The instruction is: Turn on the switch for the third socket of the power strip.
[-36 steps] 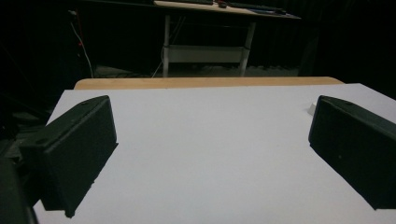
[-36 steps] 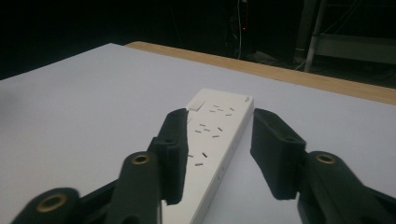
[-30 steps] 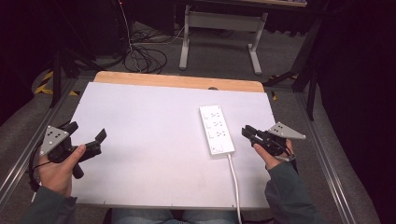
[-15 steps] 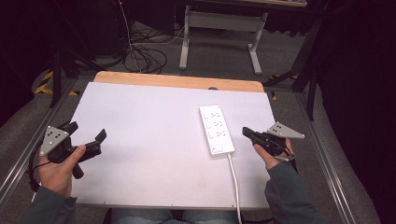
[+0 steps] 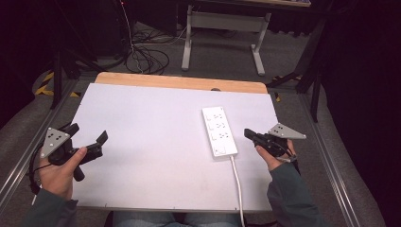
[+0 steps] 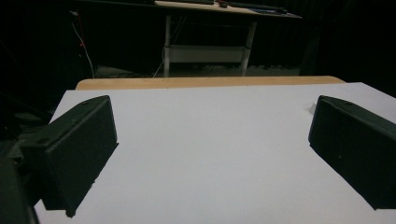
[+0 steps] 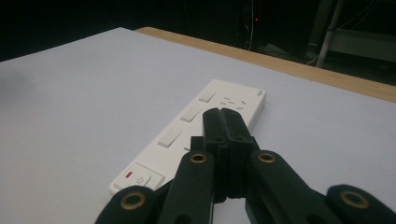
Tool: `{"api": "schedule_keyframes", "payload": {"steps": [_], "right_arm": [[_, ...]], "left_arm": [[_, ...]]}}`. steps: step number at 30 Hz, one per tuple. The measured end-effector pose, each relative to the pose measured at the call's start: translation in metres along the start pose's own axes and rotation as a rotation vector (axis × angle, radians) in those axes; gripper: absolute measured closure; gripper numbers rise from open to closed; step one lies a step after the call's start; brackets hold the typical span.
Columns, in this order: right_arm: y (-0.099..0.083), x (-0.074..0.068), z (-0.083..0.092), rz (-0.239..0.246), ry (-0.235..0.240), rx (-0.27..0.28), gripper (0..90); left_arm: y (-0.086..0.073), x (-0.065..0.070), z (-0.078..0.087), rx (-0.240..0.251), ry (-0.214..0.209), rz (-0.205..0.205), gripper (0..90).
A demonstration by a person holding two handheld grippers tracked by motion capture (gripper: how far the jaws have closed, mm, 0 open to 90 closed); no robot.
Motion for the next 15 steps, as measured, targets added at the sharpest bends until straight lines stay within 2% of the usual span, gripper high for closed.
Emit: {"api": "schedule_keyframes", "payload": {"steps": [15], "right_arm": [[0.0018, -0.0034, -0.0091, 0.013, 0.008, -0.017, 90.0]], "left_arm": [[-0.0005, 0.0, 0.0012, -0.003, 0.003, 0.0, 1.8]]}}
Point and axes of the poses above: each handheld gripper's, and its own axes: z roughly backward along the jaws, y roughly out of its top, x roughly to its right, the point moved 3 cm from there along -z, roughly forward along the jaws, and after that the axes turned 9 degrees about -z, right-handed, at the moved point
